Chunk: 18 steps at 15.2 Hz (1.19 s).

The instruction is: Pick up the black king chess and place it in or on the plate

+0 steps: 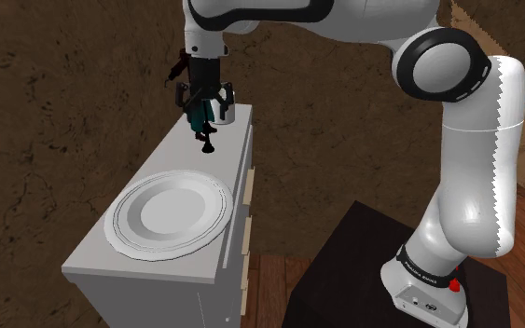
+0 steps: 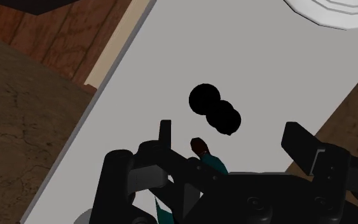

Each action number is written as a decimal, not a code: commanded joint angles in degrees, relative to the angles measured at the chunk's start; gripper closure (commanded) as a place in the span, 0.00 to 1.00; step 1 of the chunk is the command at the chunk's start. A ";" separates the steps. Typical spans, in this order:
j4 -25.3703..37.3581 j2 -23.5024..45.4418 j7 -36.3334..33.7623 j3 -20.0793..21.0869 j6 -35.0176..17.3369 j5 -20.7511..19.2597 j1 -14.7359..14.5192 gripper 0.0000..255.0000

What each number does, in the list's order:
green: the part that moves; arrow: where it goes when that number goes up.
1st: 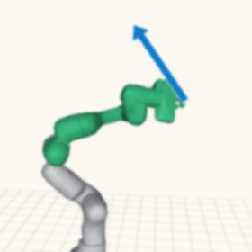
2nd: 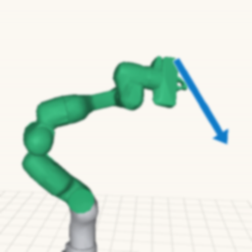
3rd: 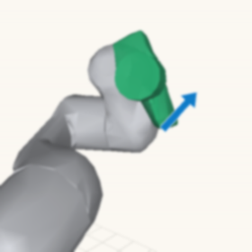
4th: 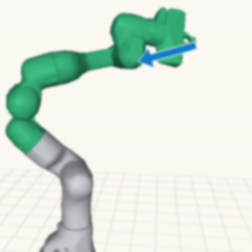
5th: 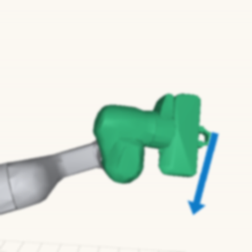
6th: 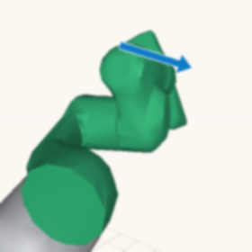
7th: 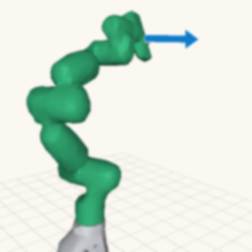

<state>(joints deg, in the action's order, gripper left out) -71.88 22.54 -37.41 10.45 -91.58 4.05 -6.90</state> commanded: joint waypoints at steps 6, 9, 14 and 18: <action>-5.24 -0.73 0.07 0.09 -4.60 0.15 -0.12 0.00; -5.24 -0.73 0.07 0.09 -4.60 0.15 -0.12 0.00; -5.23 -0.73 0.07 0.09 -4.59 0.15 -0.12 1.00; -5.28 -0.75 0.08 0.09 -4.62 0.15 -0.11 1.00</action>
<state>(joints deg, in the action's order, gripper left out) -77.11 21.77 -37.34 10.51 -96.18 4.18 -7.00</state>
